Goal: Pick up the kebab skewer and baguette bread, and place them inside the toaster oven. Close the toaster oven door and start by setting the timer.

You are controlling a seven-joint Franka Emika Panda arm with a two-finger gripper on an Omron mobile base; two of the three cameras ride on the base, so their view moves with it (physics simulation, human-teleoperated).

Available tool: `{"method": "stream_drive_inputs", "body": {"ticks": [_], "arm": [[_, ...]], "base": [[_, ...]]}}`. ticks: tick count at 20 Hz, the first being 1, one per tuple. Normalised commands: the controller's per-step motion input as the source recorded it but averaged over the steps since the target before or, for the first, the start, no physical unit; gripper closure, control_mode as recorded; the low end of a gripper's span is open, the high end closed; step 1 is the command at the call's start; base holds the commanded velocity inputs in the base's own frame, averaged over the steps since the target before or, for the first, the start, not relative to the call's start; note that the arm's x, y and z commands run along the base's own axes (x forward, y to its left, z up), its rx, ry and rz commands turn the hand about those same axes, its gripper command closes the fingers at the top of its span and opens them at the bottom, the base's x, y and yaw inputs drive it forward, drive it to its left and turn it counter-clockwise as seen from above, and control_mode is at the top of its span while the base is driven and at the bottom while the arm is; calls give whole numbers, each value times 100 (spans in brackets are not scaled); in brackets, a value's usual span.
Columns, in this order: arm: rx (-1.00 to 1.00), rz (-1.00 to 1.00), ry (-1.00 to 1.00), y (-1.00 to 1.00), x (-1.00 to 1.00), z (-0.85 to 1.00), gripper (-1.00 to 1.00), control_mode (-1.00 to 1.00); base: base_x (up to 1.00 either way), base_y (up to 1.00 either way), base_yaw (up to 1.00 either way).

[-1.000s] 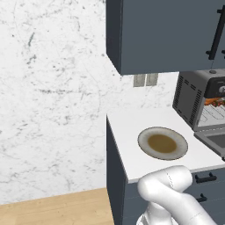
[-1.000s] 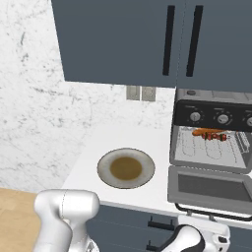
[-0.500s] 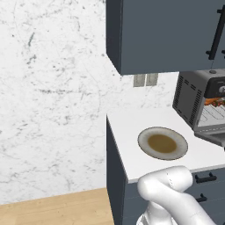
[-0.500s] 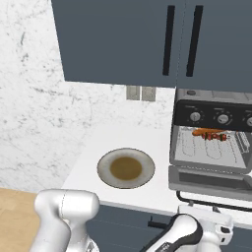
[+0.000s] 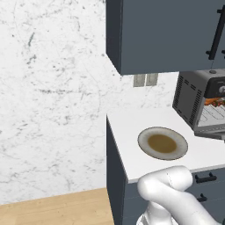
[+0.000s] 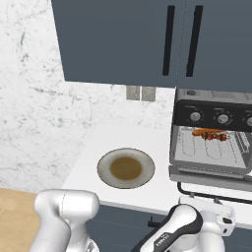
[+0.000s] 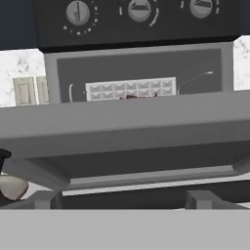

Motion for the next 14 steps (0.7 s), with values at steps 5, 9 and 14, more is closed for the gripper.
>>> {"method": "stream_drive_inputs", "body": {"ticks": [5, 9, 14], "arm": [[0, 0, 0, 28, 68, 11, -100, -100], [0, 0, 0, 22, 75, 1, -100, -100], [0, 0, 0, 24, 78, 0, -100, -100]], "base": [[0, 0, 0], [0, 0, 0], [0, 0, 0]]}}
